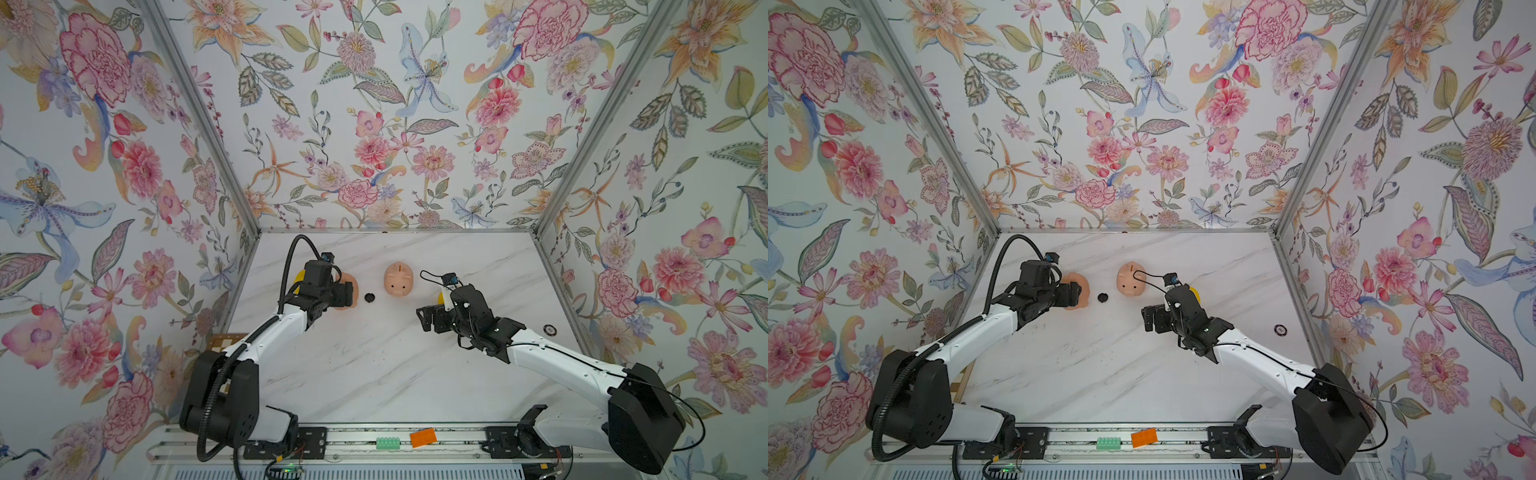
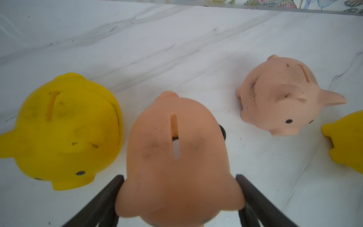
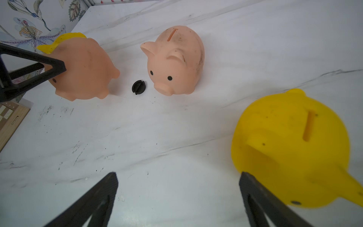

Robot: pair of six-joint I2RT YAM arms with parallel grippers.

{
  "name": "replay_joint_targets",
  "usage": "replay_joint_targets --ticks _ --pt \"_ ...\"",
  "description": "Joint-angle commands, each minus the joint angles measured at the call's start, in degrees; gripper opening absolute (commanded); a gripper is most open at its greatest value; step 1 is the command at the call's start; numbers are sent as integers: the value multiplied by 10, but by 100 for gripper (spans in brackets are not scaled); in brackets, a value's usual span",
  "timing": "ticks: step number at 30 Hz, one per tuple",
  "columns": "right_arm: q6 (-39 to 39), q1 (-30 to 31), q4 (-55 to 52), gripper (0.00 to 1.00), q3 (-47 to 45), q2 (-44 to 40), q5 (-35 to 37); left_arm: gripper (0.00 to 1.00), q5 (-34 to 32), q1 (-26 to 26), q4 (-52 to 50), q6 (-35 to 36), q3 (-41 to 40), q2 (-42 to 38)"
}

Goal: Open piggy banks
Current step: Place the piggy bank at the center of the board.

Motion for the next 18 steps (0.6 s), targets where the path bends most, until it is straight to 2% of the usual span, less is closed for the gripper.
replay_joint_targets --ticks 1,8,18 --pt "-10 4 -24 99 -8 -17 22 49 -37 -7 -3 37 42 28" --pt "-11 4 -16 99 -30 -50 12 49 -44 -17 -1 55 79 87" --pt "-14 4 -19 99 -38 -63 6 53 -70 -42 5 39 87 118"
